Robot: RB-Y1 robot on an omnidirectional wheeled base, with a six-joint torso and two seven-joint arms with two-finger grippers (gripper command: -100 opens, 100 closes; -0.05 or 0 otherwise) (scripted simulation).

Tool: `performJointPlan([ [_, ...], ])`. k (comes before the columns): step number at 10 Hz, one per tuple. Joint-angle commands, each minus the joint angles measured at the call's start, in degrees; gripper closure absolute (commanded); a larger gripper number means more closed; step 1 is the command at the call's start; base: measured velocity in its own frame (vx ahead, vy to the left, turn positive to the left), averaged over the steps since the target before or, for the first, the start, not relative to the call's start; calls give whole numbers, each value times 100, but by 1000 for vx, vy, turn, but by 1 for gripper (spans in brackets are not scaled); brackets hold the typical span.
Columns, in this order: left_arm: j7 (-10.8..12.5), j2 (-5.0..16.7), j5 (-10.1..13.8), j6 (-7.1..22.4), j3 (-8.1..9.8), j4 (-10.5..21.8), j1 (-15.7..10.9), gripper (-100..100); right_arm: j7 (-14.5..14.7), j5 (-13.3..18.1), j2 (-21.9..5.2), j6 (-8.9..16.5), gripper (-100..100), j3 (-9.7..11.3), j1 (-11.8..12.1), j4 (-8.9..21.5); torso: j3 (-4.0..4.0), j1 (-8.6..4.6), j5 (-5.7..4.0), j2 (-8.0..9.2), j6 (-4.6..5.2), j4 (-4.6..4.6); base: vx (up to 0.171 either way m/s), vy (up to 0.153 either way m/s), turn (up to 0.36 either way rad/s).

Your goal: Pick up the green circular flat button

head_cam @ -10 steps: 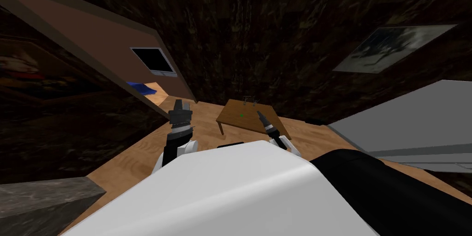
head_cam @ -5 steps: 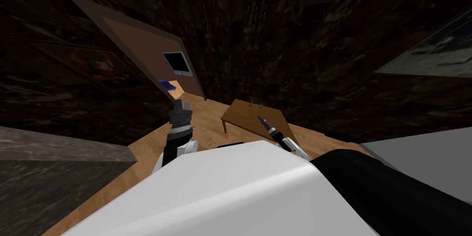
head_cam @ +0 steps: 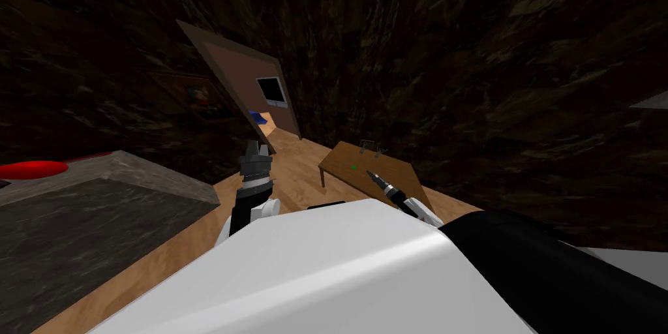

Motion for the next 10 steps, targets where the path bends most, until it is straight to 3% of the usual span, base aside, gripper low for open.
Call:
performJointPlan([
  [1, 0, 0, 0, 0, 0, 0, 0, 0, -88, 262, -219, -51, -100, -21, 74, 286, 0, 0, 0, 0, 0, 0, 1, -17, 391],
  [2, 0, 0, 0, 0, -1, 0, -1, 0, -88, 262, -219, -51, -100, -21, 74, 405, -1, 1, 1, -1, -8, 0, 2, -22, 190],
  [3, 0, 0, 0, 0, 0, 0, 0, 0, -155, 502, -378, -72, -100, -9, 124, 587, -1, 1, 1, -2, 0, 0, 4, -18, 308],
  [4, 0, 0, 0, 0, -1, 0, -1, 0, -155, 502, -378, -72, -100, -9, 124, 706, -1, 2, 1, -2, -5, 0, 4, -22, 210],
  [9, 0, 0, 0, 0, 1, 0, 1, 0, -369, 1204, -796, -122, -100, 79, 283, 1475, -4, 2, 1, -7, 2, -1, 10, -20, 306],
  [10, 0, 0, 0, 0, 0, 0, 0, 0, -369, 1204, -796, -122, -100, 79, 283, 1572, -5, 1, 1, -10, -4, -2, 16, -22, 264],
])
